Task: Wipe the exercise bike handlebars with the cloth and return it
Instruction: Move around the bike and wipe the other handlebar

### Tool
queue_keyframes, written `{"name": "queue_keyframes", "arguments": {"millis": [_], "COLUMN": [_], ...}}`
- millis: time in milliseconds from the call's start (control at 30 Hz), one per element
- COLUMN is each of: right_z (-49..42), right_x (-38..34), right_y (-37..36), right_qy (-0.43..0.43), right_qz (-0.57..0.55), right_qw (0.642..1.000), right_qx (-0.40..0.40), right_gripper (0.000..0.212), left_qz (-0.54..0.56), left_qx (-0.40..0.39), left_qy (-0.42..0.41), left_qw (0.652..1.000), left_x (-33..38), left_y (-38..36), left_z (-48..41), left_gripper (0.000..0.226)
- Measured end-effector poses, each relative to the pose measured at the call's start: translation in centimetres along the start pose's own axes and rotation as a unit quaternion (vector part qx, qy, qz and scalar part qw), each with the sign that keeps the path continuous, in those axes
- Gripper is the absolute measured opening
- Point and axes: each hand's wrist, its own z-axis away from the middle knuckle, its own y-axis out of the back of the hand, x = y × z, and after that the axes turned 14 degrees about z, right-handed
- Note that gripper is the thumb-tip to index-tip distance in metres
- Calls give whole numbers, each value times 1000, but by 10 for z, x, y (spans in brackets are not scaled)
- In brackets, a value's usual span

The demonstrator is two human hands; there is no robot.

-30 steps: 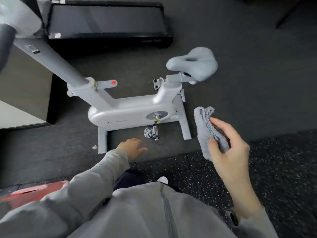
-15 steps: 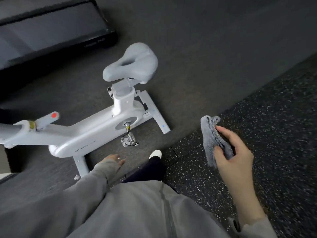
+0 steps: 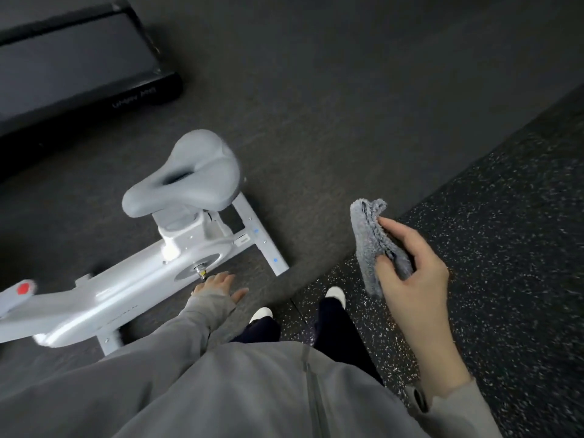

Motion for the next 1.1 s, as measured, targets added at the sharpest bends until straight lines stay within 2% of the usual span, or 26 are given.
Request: {"name": "queue_keyframes", "arguments": {"millis": [200,367,500,767,967,1100], "right_z": [-100,-179,-229,-312,-390,-447], "right_x": [45,68,74,54,11,-30], "right_y": [45,93,106,69,0,-49], "right_qy": [32,81,97,142,212,243], "right_qz": [-18,-9,-11,-22,1,18], "right_qw": [999,995,993,978,957,943], "right_qx": [-34,-61,-72,-153,-198,-227], "right_gripper": [49,47,50,51,52,52], "left_qz": [13,64,95,161,247,293], "left_qx": [37,64,92,106,110,132], "left_qy": [42,41,52,135,186,202], "left_qw": [998,995,990,972,945,925], "left_x": [98,194,237,234,218,204], "left_y": [-4,-3,12,41,77,127], "left_z": [-38,-61,-76,-109,-177,-223], "left_gripper": [68,68,68,70,69,67]}}
